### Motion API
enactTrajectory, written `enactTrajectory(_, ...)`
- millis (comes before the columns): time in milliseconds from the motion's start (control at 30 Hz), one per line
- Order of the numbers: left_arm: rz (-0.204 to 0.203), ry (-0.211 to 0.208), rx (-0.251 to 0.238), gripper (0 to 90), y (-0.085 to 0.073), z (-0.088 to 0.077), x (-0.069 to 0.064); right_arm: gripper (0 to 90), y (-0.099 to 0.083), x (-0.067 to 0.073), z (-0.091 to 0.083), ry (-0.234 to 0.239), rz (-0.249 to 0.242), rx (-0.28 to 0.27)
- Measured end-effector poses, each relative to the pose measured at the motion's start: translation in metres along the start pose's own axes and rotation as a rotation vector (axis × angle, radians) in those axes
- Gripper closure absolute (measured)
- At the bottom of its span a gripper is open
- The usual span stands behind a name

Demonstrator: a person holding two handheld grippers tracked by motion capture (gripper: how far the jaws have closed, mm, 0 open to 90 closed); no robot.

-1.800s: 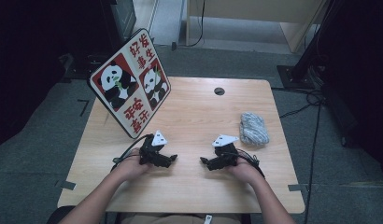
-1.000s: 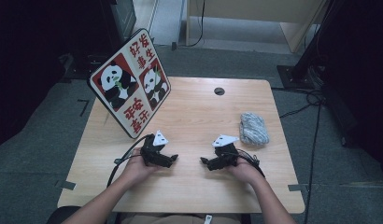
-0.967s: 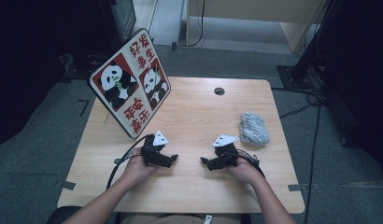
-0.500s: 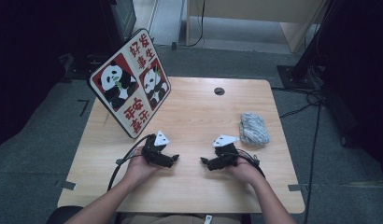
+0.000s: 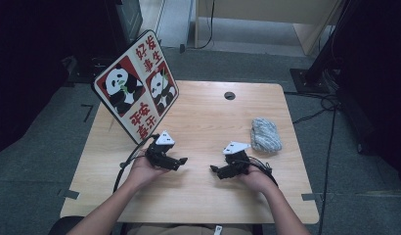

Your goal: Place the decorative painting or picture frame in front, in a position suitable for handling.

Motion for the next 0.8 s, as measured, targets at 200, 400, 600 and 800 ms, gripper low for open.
enactTrajectory(200, 0.016, -0.035, -0.007, 23.5, 0.006, -0.016, 0.004, 8.6, 0.000, 0.000, 0.000, 0.000, -0.001, 0.000)
enactTrajectory(400, 0.027, -0.096, -0.012, 30.5, 0.009, -0.034, 0.009, 8.6, 0.000, 0.000, 0.000, 0.000, -0.002, 0.000)
enactTrajectory(600, 0.014, -0.117, -0.034, 31.4, 0.011, -0.047, 0.015, 8.6, 0.000, 0.000, 0.000, 0.000, -0.002, 0.000)
enactTrajectory(800, 0.013, -0.130, -0.025, 30.1, 0.010, -0.056, 0.021, 8.6, 0.000, 0.000, 0.000, 0.001, -0.003, 0.000)
Point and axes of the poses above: each handheld gripper's, and its own axes: z roughly forward along the jaws, y roughly out of its top, x roughly to its left, the point moved 8 cm from there along z, roughly forward along the jaws, and after that the axes turned 11 degrees about y, right-handed, at the moved point
